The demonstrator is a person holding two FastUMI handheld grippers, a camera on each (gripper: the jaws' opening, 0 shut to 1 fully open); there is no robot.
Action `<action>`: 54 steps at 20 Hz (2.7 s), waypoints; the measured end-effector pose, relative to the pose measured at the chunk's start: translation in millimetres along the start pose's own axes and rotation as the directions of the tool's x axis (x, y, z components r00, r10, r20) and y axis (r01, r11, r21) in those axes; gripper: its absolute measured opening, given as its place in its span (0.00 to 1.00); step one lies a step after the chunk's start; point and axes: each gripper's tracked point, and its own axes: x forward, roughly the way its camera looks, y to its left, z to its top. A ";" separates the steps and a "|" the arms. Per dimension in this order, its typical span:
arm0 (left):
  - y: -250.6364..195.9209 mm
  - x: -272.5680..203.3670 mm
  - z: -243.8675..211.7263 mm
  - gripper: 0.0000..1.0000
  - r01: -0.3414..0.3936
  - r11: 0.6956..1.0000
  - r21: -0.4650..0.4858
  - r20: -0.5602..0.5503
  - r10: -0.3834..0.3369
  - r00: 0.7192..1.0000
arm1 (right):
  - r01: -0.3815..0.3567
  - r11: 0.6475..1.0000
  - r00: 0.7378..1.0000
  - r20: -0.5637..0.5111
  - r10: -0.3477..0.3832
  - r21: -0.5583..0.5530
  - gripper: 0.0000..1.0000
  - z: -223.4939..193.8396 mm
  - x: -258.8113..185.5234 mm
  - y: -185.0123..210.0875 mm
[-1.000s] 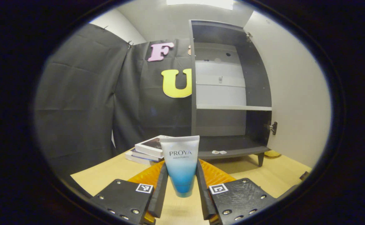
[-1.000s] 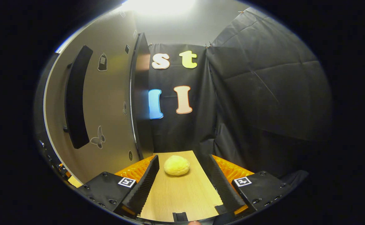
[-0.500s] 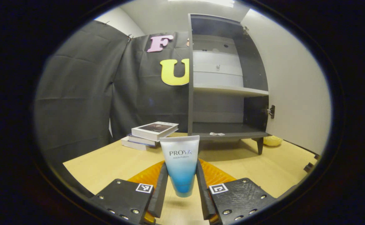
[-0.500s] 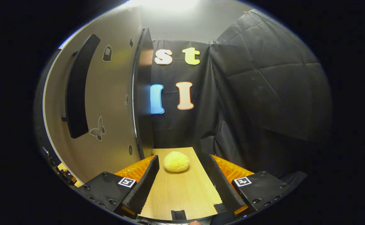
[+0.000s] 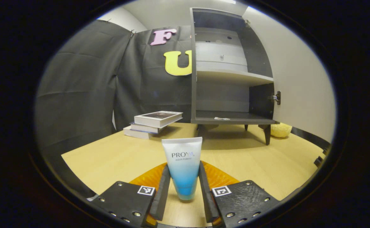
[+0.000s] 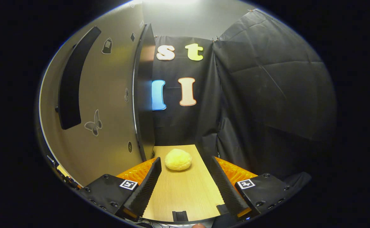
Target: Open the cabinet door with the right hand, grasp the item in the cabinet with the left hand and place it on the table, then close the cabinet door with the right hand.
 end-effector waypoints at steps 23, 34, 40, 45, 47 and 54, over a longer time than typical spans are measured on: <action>-6.3 -36.6 31.7 0.78 -0.064 0.994 0.086 0.003 0.064 0.998 | -0.066 0.998 0.998 0.016 0.066 0.011 0.98 -5.0 0.8 0.2; -21.5 -79.0 195.3 0.75 -0.075 0.989 0.127 0.136 0.057 0.989 | -0.116 0.990 0.991 0.082 0.110 0.082 0.93 14.8 2.9 -6.9; -16.8 -95.3 277.7 0.75 -0.084 0.990 0.109 0.209 0.060 0.976 | -0.086 0.996 0.988 0.129 0.083 0.020 1.00 36.9 -5.8 -8.4; 3.1 -93.3 323.2 0.75 -0.075 0.993 0.088 0.224 0.054 0.973 | -0.048 0.997 0.990 0.139 0.039 0.064 0.93 53.7 -25.4 -6.3; 18.2 -91.5 331.7 0.77 -0.075 0.993 0.090 0.227 0.053 0.972 | -0.015 0.996 0.990 0.140 0.003 0.084 0.98 60.8 -36.6 -4.5; 67.2 -93.6 326.8 0.75 -0.066 0.992 0.106 0.237 0.039 0.971 | 0.036 0.993 0.986 0.160 -0.054 0.112 0.98 90.4 -71.1 21.6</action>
